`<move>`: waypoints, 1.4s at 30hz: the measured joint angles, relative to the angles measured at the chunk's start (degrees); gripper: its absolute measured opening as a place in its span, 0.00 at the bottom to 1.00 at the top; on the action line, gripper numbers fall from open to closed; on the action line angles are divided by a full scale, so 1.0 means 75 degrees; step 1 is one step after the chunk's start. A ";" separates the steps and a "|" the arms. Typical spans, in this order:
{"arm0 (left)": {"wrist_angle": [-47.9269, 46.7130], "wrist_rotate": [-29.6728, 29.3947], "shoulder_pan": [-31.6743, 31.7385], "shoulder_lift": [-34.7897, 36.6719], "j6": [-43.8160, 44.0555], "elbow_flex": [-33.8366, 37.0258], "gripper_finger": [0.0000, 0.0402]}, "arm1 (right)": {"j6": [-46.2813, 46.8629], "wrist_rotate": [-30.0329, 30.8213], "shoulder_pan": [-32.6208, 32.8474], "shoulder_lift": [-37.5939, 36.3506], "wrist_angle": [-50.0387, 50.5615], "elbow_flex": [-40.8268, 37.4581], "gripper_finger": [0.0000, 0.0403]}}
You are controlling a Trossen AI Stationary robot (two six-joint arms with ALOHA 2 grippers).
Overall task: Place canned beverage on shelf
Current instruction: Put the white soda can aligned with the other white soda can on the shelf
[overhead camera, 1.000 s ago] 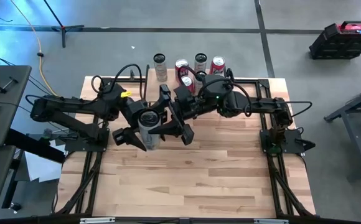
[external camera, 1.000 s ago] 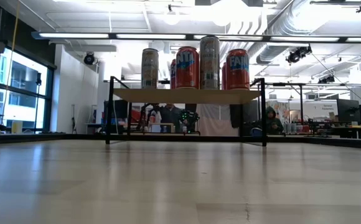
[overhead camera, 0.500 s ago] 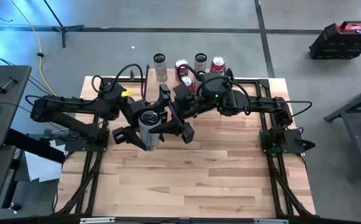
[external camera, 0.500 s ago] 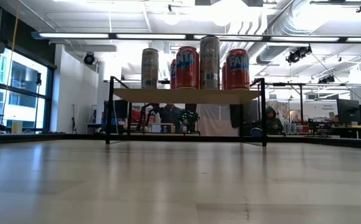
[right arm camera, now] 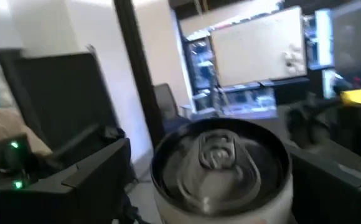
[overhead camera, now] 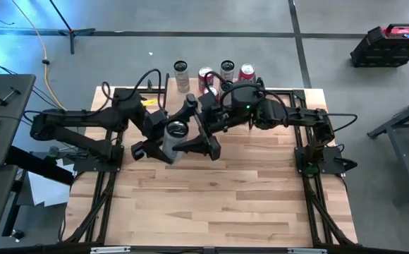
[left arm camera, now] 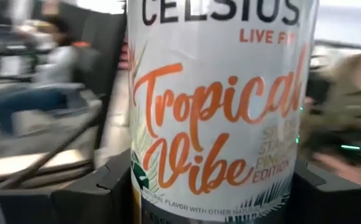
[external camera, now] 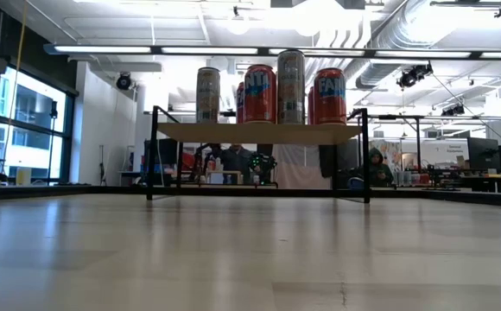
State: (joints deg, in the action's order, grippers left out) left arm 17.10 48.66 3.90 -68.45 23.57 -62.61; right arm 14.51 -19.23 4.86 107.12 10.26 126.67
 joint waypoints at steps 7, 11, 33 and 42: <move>-0.3202 -0.3730 0.0170 0.1231 -0.2264 0.0005 0.59 | -0.0446 0.3106 0.0183 -0.0751 0.1863 0.0003 0.91; -0.4428 -0.7273 -0.0076 0.1637 -0.2871 0.0003 0.59 | -0.0812 0.5187 0.0473 -0.0956 0.2288 0.0009 0.92; 0.0957 -1.6213 -0.1720 -0.1204 -0.1856 0.1996 0.59 | -0.0272 0.7537 0.1032 -0.0986 0.4123 0.0000 0.92; 0.0953 -1.7732 -0.1804 -0.2912 0.0333 0.1997 0.60 | -0.0135 0.7419 0.1071 -0.0989 0.4955 0.0000 0.92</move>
State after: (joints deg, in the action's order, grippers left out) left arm 24.25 -84.34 -9.63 -90.29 26.06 -47.63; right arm 13.50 36.41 12.90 99.70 47.42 126.67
